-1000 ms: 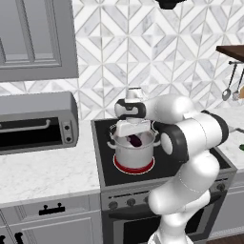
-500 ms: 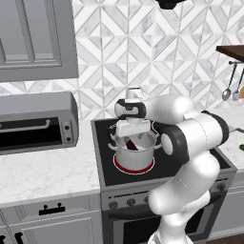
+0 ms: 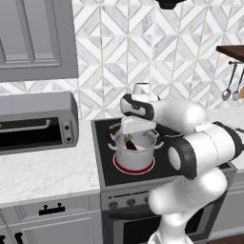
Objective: Put the eggplant and eggplant in the pot. Retrieve the spatula and lightly stir the vegetables in the pot.
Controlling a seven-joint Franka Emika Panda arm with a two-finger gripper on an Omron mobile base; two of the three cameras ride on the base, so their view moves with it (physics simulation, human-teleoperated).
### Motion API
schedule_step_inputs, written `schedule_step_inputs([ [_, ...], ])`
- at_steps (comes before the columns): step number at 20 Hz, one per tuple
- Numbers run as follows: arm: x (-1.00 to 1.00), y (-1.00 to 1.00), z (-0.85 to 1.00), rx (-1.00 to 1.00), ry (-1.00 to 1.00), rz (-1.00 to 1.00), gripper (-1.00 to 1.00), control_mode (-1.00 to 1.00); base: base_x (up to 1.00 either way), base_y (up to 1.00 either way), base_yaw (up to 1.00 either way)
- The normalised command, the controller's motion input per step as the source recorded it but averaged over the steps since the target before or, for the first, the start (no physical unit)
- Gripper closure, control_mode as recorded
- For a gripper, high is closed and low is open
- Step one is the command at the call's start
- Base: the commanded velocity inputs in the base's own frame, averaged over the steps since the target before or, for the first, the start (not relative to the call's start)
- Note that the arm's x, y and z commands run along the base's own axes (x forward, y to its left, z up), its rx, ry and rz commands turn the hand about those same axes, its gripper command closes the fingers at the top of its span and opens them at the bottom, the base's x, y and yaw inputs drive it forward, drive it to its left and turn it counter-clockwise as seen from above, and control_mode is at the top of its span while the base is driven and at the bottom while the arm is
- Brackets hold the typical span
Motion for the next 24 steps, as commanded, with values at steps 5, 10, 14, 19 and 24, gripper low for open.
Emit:
schedule_step_inputs([
  [5, -0.37, -0.49, 0.87, 0.01, 0.00, -0.09, -1.00, -1.00, 0.00, 0.00, 0.00],
  [10, -0.24, -0.74, 0.44, -0.04, 0.01, -0.01, -1.00, -1.00, 0.00, 0.00, 0.00],
  [14, -0.41, -1.00, -0.01, -0.13, 0.00, 0.14, -1.00, -1.00, 0.00, 0.00, 0.00],
  [19, -0.42, -1.00, -0.14, -0.01, 0.00, 0.17, -1.00, -1.00, 0.00, 0.00, 0.00],
  [24, -0.50, -1.00, -0.05, 0.00, -0.03, 0.19, -1.00, -1.00, 0.00, 0.00, 0.00],
])
